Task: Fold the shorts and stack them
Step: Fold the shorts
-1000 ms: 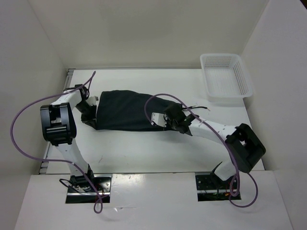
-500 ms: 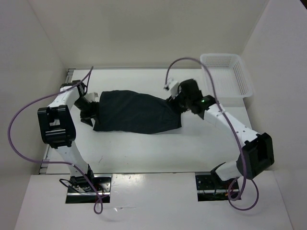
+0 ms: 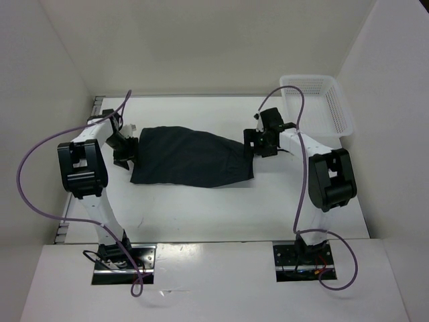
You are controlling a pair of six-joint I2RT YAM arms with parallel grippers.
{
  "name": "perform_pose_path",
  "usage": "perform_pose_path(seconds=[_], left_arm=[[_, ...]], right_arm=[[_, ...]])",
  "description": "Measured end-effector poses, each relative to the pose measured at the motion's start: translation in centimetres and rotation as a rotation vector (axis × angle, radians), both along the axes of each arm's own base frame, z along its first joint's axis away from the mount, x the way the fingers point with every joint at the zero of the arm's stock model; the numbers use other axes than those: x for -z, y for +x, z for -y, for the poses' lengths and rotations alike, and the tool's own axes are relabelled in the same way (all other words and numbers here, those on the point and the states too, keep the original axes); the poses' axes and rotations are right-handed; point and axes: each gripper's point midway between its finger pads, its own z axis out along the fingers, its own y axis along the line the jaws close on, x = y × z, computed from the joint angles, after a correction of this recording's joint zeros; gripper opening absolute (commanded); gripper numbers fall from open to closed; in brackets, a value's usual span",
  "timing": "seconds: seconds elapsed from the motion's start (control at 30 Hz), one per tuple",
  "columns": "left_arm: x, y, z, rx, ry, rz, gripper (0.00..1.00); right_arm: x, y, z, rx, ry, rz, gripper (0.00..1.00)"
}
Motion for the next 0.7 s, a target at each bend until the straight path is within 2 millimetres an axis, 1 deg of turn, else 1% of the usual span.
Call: perform_pose_path(seconds=[0.1, 0.27, 0.37, 0.47, 0.5, 0.6, 0.63, 0.7], left_arm=[[0.7, -0.1, 0.0, 0.0, -0.003, -0.012, 0.58], [1.6, -0.4, 0.3, 0.005, -0.006, -0.027, 0.58], [2.1, -0.8, 0.3, 0.005, -0.007, -0.039, 0.58], [2.3, -1.1, 0.4, 0.006, -0.009, -0.046, 0.58], [2.3, -1.1, 0.4, 0.006, -0.009, -0.046, 0.58], [2.3, -1.1, 0.4, 0.006, -0.009, -0.046, 0.58], [2.3, -1.1, 0.4, 0.006, -0.009, -0.047, 0.58], [2.3, -1.1, 0.4, 0.006, -0.009, -0.047, 0.58]], right_arm=[[1.0, 0.1, 0.0, 0.024, 0.023, -0.032, 0.87], [4.0, -0.4, -0.6, 0.041, 0.052, -0.115, 0.85], [4.0, -0.2, -1.1, 0.063, 0.083, -0.117, 0.85], [4.0, -0.2, -1.5, 0.088, 0.111, -0.13, 0.76], [4.0, -0.3, -1.7, 0.095, 0.12, -0.134, 0.66], [4.4, -0.3, -1.9, 0.109, 0.137, -0.15, 0.45], [4.6, -0.3, -2.0, 0.117, 0.139, -0.155, 0.36], [4.8, -0.3, -2.2, 0.123, 0.152, -0.165, 0.3]])
